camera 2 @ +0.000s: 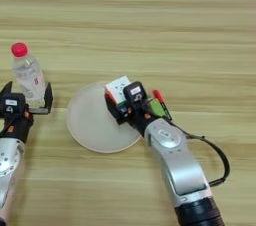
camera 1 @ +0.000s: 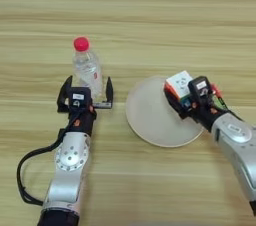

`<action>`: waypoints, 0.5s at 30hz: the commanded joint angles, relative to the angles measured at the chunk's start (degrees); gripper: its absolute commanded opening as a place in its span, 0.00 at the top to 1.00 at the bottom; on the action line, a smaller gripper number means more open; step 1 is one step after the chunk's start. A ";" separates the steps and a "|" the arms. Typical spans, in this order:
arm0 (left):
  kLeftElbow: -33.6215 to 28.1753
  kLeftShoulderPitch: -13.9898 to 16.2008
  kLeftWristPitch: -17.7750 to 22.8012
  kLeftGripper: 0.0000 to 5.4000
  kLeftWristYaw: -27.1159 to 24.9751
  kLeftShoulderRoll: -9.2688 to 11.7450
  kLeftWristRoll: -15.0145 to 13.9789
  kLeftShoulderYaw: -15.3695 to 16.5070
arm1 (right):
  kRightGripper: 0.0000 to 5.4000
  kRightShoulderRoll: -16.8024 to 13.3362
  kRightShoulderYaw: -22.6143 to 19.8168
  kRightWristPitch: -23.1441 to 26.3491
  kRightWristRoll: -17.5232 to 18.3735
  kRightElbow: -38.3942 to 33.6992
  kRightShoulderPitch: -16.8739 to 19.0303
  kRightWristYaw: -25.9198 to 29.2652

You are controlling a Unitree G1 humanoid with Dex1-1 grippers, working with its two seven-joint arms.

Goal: Move the objects on the table

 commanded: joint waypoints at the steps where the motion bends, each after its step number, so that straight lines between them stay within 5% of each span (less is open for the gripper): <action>1: -0.42 -0.18 0.68 0.00 0.42 -0.13 0.98 -0.36 | 0.38 0.50 1.22 0.03 -0.78 1.14 -0.38 0.44; 15: -1.16 0.18 0.97 0.00 0.22 0.05 0.85 -0.32 | 0.38 2.08 3.20 -0.92 -2.13 4.23 -0.20 0.64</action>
